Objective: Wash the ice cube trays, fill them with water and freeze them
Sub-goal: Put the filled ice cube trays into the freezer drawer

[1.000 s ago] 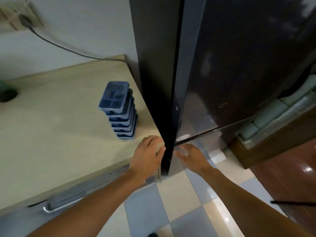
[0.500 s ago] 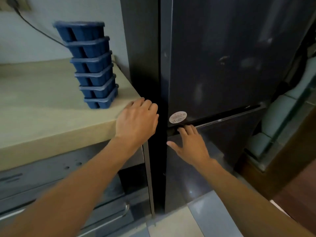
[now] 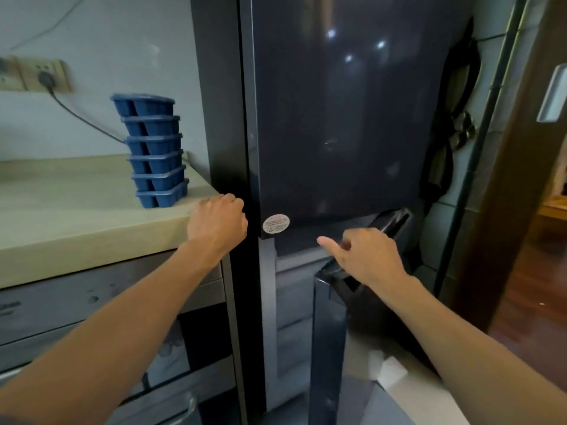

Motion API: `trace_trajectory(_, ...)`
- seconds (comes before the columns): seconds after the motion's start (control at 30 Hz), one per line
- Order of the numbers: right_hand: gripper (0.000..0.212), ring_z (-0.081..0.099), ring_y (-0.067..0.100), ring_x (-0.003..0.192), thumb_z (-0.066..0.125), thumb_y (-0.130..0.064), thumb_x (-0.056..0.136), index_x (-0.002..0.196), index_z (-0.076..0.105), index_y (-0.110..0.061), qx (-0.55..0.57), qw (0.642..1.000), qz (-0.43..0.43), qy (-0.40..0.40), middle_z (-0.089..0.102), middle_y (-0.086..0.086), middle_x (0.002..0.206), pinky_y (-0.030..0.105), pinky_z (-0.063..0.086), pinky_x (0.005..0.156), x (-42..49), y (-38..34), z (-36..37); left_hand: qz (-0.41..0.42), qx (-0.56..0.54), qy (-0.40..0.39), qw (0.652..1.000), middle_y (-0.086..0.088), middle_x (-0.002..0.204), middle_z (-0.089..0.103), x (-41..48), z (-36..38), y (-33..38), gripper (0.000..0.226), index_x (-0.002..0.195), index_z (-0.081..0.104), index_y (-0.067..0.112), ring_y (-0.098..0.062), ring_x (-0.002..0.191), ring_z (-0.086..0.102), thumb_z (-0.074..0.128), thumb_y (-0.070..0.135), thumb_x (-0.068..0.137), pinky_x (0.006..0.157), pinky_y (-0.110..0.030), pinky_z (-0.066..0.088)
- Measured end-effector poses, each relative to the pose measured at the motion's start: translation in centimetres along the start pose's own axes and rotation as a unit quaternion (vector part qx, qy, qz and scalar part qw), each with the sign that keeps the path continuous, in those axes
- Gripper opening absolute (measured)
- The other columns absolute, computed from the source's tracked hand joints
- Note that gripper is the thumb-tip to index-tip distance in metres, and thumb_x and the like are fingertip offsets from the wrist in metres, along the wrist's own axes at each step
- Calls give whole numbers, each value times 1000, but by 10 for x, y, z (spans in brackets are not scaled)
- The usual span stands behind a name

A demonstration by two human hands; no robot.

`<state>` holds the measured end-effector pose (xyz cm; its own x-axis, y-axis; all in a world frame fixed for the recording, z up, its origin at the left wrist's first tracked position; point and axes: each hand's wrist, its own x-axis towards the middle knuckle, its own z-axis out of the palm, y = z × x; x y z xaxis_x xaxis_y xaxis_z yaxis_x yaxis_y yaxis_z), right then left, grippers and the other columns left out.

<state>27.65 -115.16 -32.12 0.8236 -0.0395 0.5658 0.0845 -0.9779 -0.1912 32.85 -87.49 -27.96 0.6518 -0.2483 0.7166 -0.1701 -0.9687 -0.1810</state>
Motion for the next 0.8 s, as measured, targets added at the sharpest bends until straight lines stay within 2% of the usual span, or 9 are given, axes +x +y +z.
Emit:
trace_trajectory(0.07,71,53,19,58,41,-80,89,61,52,-16,-11,1000,7,-25,54,-1,59,34,38,52,3,7,-13,13,-63,58,996,-3,83,62,-8,1,10,21,81,62,16,-22,73,60,54,27,96,68,-36,44)
trace_trajectory(0.17,64,55,20,66,46,-77,91,69,50,-17,-47,989,39,-132,57,2,71,33,38,54,5,22,-21,137,-163,135,968,-6,82,62,-27,5,42,17,79,60,13,-25,74,55,59,21,94,74,-38,45)
trace_trajectory(0.2,61,59,23,78,48,-77,91,78,55,-17,-67,979,61,-182,61,4,85,35,43,61,6,29,-21,174,-178,131,960,-6,81,62,-30,8,54,18,78,60,13,-25,75,55,59,22,93,72,-38,45)
trace_trajectory(0.27,67,56,33,113,51,-76,88,114,60,-15,-115,953,104,-259,59,10,123,43,49,86,6,48,-21,191,-200,82,957,-1,82,61,-33,17,79,23,80,60,16,-23,74,58,53,30,96,64,-36,47)
trace_trajectory(0.33,80,41,40,136,53,-75,87,145,46,-19,-161,932,144,-290,42,12,148,55,43,106,6,70,-23,177,-212,13,961,3,89,60,-31,30,102,28,88,59,19,-20,78,61,43,40,98,58,-36,49)
trace_trajectory(0.43,84,33,47,141,54,-70,89,153,34,-20,-202,916,187,-291,30,14,157,63,37,111,7,101,-22,152,-208,-89,962,4,106,58,-23,57,132,27,104,55,23,-21,98,60,41,45,100,72,-41,52)
trace_trajectory(0.53,80,31,52,141,55,-62,93,154,30,-18,-232,907,203,-287,27,18,159,66,33,111,18,130,-12,138,-199,-166,956,2,121,56,-14,86,159,33,122,50,25,-24,110,58,40,49,102,82,-42,51)
trace_trajectory(0.7,77,30,50,142,55,-62,94,152,32,-17,-251,918,180,-249,31,19,157,65,30,112,42,171,13,117,-189,-220,950,-2,134,52,17,135,195,44,136,44,22,-28,119,54,45,48,101,90,-43,49)
trace_trajectory(0.8,81,22,48,148,52,-64,95,157,26,-18,-265,928,163,-206,22,18,164,65,25,116,56,198,37,102,-175,-244,948,-4,139,49,37,167,211,50,141,42,21,-29,121,52,49,48,99,95,-43,47)
